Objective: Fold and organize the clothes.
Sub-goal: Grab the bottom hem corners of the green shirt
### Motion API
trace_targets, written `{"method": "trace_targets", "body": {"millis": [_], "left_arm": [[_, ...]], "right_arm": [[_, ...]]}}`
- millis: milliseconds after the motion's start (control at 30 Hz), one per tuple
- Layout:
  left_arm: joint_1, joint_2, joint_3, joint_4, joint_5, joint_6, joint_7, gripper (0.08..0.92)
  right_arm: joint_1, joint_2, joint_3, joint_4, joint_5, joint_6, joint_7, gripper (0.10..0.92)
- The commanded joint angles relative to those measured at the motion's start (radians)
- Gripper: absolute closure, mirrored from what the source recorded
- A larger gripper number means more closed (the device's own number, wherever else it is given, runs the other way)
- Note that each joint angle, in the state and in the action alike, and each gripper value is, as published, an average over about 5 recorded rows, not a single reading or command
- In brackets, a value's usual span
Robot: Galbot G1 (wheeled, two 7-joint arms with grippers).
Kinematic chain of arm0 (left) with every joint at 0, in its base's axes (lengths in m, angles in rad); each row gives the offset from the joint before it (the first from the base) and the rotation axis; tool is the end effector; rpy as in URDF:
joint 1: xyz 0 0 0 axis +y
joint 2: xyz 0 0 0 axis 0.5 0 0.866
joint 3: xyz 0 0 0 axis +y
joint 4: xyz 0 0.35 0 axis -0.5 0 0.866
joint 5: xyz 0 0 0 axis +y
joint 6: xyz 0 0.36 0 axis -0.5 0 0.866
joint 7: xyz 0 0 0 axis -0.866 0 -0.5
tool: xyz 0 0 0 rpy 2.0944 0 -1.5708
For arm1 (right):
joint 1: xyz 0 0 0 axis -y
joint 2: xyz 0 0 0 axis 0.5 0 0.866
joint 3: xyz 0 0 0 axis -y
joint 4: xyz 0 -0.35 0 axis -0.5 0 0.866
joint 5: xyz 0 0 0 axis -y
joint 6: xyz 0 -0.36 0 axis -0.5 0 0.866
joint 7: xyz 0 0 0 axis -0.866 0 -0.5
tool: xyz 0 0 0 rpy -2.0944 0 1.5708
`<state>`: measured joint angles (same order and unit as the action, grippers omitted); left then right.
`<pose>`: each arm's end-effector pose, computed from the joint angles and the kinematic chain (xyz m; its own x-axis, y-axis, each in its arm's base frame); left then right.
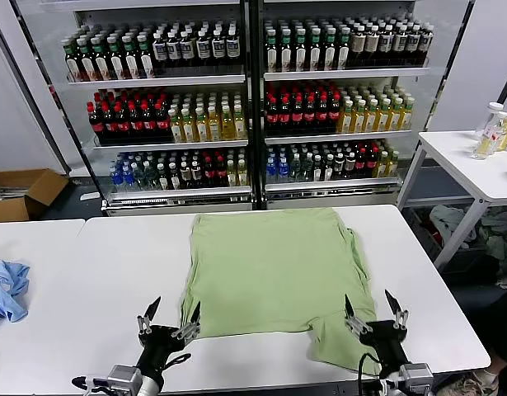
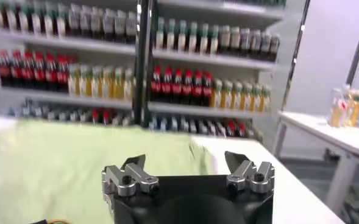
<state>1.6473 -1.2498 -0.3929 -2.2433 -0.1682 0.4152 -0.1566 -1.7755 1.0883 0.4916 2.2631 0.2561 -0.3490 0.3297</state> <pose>0.1565 0.0049 -0.2657 -0.9204 0.1120 0.3745 0.1512 0.9855 0.0768 0.1331 -0.0479 -0.2669 -0.9216 0.0560 0.3841 -0.0289 0.9769 -0.2117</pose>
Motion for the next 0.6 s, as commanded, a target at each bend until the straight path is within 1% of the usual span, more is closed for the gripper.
{"method": "trace_targets", "body": {"millis": [33,267,600], "left_arm": [[-0.016,0.052,0.015,0.030,-0.011,0.152,-0.003,0.177],[-0.039,0.074,0.027,0.074,-0.015,0.162,-0.019,0.177],[-0.063,0.071,0.037,0.131,-0.021,0.163,-0.047,0.177]], "right_arm": [[-0.074,-0.012,0.030,0.018,-0.002,-0.093,0.015,0.203],[-0.088,-0.004,0.003,0.007,0.013,-0.116,0.006,0.202],[-0.048,0.018,-0.062,-0.035,0.058,-0.143,-0.010,0.208]]}}
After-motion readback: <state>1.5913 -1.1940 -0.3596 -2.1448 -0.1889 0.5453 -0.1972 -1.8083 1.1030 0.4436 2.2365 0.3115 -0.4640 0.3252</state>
